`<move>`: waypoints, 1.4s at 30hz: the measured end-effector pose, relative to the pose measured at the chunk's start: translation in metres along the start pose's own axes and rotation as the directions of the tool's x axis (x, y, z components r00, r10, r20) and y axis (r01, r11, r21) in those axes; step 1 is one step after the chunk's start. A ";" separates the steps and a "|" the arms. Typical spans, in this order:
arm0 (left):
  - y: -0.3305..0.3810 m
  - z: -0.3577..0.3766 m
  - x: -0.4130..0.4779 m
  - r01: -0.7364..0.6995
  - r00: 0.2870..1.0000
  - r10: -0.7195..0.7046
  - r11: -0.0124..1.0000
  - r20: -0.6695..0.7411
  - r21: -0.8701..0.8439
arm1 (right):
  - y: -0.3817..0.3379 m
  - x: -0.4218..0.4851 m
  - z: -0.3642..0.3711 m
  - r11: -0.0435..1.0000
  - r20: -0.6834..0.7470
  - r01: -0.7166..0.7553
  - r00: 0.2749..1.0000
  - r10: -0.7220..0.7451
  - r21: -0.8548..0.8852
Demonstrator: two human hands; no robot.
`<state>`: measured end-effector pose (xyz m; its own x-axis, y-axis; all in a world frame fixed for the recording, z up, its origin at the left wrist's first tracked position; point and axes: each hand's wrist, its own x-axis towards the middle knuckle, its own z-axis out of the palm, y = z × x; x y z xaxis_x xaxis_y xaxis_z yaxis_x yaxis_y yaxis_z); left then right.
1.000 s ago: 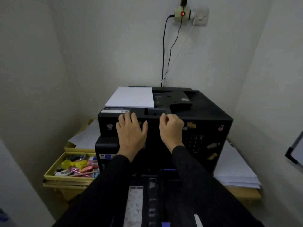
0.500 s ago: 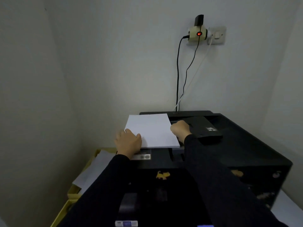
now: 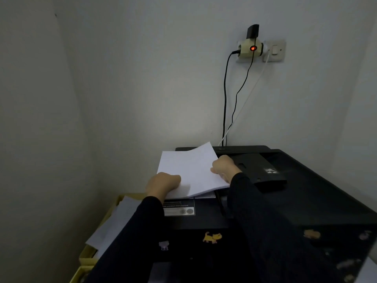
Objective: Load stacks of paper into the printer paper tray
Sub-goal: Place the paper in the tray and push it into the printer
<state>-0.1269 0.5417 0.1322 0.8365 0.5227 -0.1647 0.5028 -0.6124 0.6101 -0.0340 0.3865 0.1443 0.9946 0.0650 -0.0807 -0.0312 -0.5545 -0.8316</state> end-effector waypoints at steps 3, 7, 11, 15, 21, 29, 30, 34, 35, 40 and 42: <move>0.002 -0.015 0.007 0.055 0.995 -0.043 0.989 0.092 -0.140 | 0.001 -0.002 -0.009 0.991 -0.039 -0.024 0.999 0.030 0.132; 0.011 -0.038 0.005 0.061 0.992 -0.004 0.895 0.129 -0.442 | 0.002 -0.015 -0.036 0.963 -0.012 -0.055 0.998 0.060 0.265; 0.027 -0.051 -0.002 0.031 0.984 0.072 0.833 0.164 -0.553 | -0.001 -0.028 -0.053 0.945 -0.006 -0.023 1.000 0.027 0.326; 0.041 -0.052 -0.009 -0.118 0.990 0.070 0.897 -0.126 -0.427 | -0.009 -0.038 -0.049 0.937 -0.131 0.125 0.988 -0.086 0.325; 0.046 -0.055 -0.018 -0.363 0.879 0.094 0.768 -0.467 -0.529 | -0.024 -0.052 -0.039 0.884 -0.260 0.341 0.929 -0.264 0.321; 0.014 -0.008 -0.042 -0.412 0.885 0.156 0.701 -0.439 -0.582 | 0.010 -0.064 -0.010 0.880 -0.208 0.328 0.940 -0.269 0.343; 0.012 -0.005 -0.043 -0.428 0.878 0.159 0.683 -0.451 -0.592 | 0.011 -0.064 -0.009 0.882 -0.207 0.322 0.942 -0.263 0.345; 0.007 0.001 -0.043 -0.469 0.842 0.151 0.678 -0.518 -0.566 | 0.011 -0.063 -0.008 0.883 -0.223 0.312 0.944 -0.245 0.351; 0.005 0.003 -0.043 -0.473 0.835 0.163 0.700 -0.526 -0.535 | 0.012 -0.063 -0.007 0.884 -0.223 0.313 0.943 -0.246 0.348; 0.006 0.008 -0.047 -0.425 0.843 0.166 0.789 -0.512 -0.444 | 0.015 -0.065 -0.002 0.883 -0.242 0.329 0.936 -0.257 0.334; 0.009 0.006 -0.048 -0.410 0.850 0.155 0.795 -0.504 -0.448 | 0.014 -0.067 -0.002 0.876 -0.281 0.344 0.925 -0.255 0.339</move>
<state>-0.1611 0.5081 0.1407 0.6787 0.6484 0.3449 -0.0410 -0.4354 0.8993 -0.1010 0.3726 0.1392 0.9559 -0.0320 0.2919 0.2816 -0.1823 -0.9421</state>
